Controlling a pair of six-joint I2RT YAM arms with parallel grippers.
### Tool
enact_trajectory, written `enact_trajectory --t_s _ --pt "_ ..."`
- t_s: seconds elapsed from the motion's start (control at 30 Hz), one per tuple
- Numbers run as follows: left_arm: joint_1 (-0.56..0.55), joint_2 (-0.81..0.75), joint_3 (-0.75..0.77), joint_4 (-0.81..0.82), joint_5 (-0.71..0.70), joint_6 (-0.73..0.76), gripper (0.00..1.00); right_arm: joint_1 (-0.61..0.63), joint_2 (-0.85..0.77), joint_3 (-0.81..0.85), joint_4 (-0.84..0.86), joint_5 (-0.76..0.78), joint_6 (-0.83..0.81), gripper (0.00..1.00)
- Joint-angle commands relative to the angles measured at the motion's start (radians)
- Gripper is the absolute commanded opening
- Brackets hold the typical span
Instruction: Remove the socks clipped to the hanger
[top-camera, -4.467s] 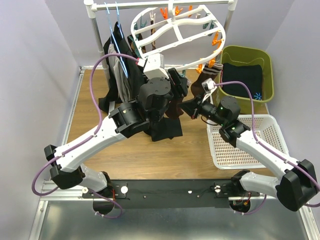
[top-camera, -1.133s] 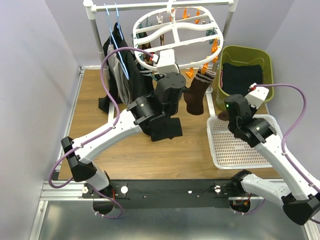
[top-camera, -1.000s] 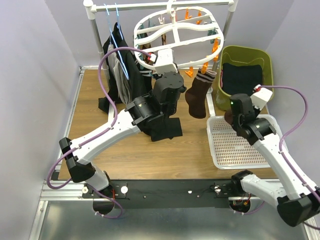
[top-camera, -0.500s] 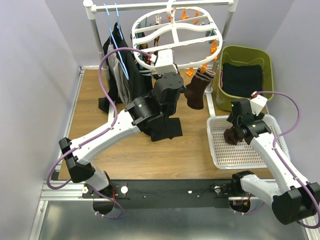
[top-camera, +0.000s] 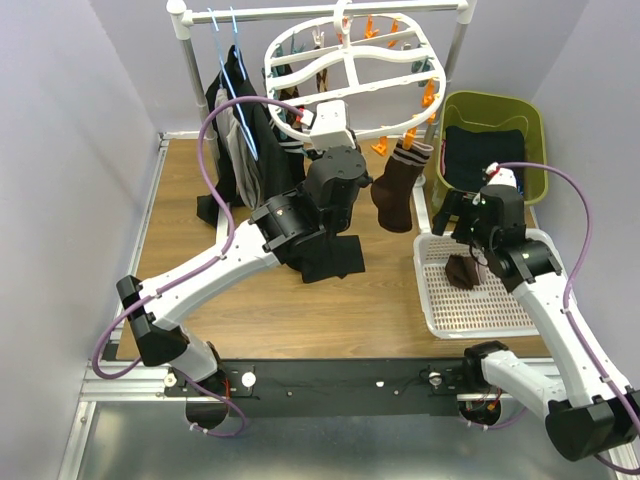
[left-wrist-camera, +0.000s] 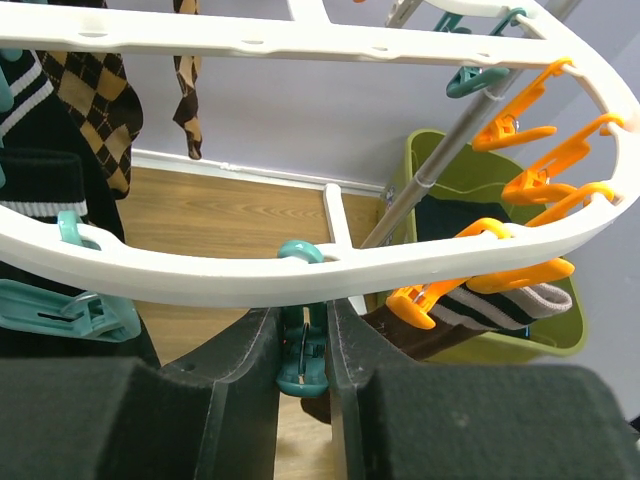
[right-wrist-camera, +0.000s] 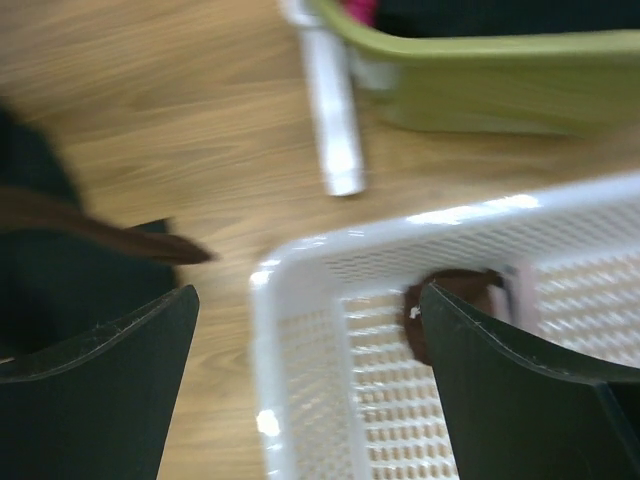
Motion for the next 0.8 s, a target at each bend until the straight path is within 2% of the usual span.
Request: enact_trajectory --t_s 0.0,0.2,0.3,0.4,0.6,0.77 --pt "0.001 -0.038 -0.018 0.008 0.020 -0.021 0.00 0.003 -0.016 0.017 0.146 -0.370 -0.075 1.00" --pt "0.003 -0.046 -0.021 -0.004 0.038 -0.030 0.00 0.038 -0.023 -0.006 0.382 -0.636 -0.114 1.00" --pt "0.003 -0.054 -0.023 -0.009 0.044 -0.037 0.00 0.051 -0.019 -0.025 0.458 -0.694 -0.176 1.00" --pt "0.004 -0.063 -0.024 -0.013 0.055 -0.039 0.00 0.049 -0.009 -0.049 0.541 -0.716 -0.197 1.00" --pt "0.004 -0.077 -0.030 -0.024 0.067 -0.048 0.00 0.049 -0.038 -0.148 0.716 -0.615 -0.157 0.98" --pt "0.009 -0.083 -0.041 -0.023 0.090 -0.060 0.00 0.051 -0.051 -0.244 0.874 -0.624 -0.154 0.97"
